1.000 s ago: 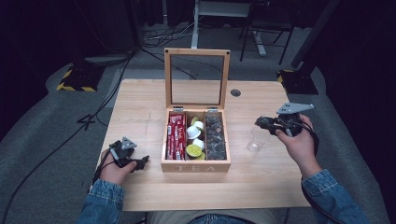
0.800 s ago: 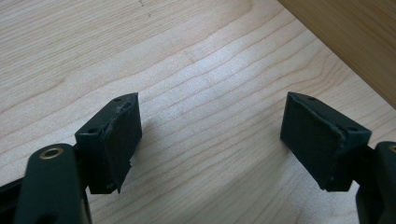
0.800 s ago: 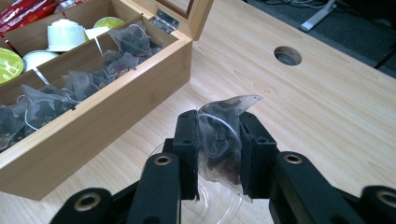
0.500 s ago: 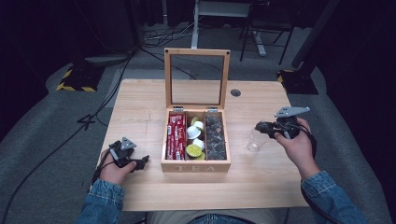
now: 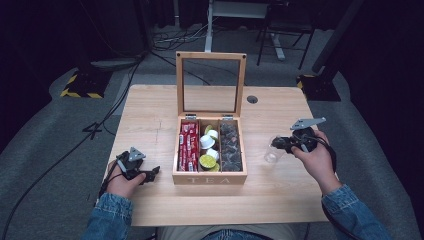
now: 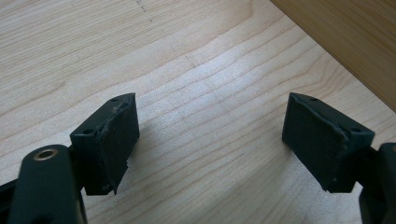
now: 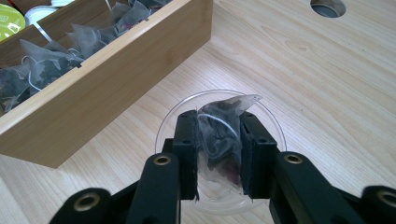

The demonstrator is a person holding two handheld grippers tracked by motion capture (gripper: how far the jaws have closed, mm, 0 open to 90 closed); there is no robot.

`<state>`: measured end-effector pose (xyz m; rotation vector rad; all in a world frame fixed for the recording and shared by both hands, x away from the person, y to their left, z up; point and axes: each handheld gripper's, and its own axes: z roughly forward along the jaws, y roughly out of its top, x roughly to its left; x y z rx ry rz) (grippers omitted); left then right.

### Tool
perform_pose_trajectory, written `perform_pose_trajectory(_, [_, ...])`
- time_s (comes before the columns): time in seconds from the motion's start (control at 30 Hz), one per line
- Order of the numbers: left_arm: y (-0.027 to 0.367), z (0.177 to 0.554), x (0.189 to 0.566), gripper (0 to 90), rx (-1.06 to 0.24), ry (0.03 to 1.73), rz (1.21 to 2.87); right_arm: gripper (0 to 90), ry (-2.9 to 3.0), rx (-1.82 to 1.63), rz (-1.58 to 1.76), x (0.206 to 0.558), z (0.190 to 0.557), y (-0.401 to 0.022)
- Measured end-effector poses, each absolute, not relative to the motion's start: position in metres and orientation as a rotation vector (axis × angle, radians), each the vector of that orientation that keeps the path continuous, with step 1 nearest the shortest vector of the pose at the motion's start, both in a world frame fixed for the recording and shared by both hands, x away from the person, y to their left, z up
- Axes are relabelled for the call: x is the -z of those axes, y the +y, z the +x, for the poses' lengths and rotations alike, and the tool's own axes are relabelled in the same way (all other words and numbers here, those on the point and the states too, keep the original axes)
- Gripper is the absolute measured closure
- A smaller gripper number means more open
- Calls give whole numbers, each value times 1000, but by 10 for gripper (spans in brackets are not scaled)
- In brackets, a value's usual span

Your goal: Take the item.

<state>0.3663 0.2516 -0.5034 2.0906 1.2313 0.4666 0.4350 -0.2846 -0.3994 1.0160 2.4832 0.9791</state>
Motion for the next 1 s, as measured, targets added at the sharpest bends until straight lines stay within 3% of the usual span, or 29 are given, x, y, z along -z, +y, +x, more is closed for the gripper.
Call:
perform_pose_trajectory(0.1, [252, 366, 504, 191, -467, 1230, 2089, 669, 2496, -982, 1025, 401, 435, -284])
perform_pose_trajectory(0.17, [252, 366, 504, 191, -469, 1229, 2088, 579, 2483, -999, 1034, 402, 435, -285])
perform_pose_trajectory(0.57, [252, 366, 504, 191, -469, 1229, 2089, 475, 2438, -1080, 1018, 396, 433, -282])
perform_pose_trajectory(0.8, [251, 368, 504, 184, -471, 1229, 2088, 369, 2369, -1156, 1010, 387, 436, -276])
perform_pose_trajectory(1.0, [251, 370, 504, 177, -467, 1231, 2092, 338, 2318, -1210, 1015, 376, 439, -274])
